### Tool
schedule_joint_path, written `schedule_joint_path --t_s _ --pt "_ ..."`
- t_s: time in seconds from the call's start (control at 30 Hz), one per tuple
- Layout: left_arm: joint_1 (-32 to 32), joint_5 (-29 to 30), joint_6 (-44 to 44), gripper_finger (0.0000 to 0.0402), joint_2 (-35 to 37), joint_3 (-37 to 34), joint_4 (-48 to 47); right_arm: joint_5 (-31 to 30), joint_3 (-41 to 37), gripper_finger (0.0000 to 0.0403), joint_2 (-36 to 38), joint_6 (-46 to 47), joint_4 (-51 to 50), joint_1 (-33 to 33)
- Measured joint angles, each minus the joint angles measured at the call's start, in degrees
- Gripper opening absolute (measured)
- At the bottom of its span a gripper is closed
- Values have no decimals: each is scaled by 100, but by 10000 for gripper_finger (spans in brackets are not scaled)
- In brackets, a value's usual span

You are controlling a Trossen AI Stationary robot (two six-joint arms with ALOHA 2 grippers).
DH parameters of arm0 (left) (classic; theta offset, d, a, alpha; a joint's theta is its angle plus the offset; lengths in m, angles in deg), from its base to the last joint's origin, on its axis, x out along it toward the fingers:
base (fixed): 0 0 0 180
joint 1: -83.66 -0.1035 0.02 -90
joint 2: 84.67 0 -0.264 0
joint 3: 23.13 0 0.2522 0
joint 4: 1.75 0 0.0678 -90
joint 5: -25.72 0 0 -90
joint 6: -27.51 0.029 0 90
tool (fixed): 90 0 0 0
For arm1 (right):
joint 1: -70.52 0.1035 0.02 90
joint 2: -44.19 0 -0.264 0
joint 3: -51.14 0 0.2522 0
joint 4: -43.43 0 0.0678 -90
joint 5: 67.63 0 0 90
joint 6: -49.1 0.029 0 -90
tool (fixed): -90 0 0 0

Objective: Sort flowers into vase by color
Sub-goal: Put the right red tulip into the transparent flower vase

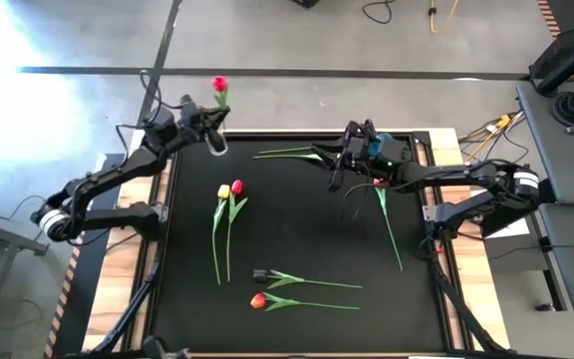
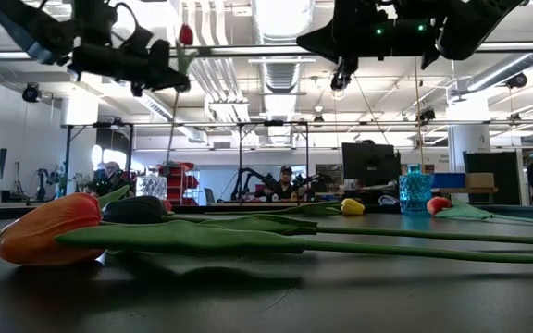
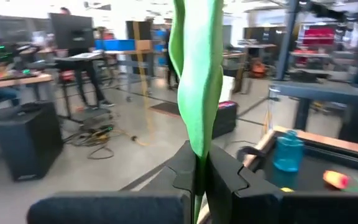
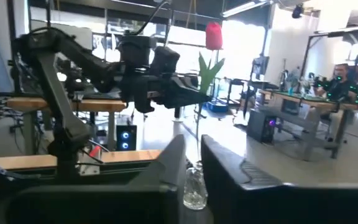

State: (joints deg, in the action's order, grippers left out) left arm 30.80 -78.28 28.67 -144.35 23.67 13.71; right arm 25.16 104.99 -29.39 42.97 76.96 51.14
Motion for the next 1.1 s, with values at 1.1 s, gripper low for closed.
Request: schedule_joint_path --t_s 1.1 --pt "-530 573 212 0 -359 -210 81 -140 -2 13 -33 13 4 0"
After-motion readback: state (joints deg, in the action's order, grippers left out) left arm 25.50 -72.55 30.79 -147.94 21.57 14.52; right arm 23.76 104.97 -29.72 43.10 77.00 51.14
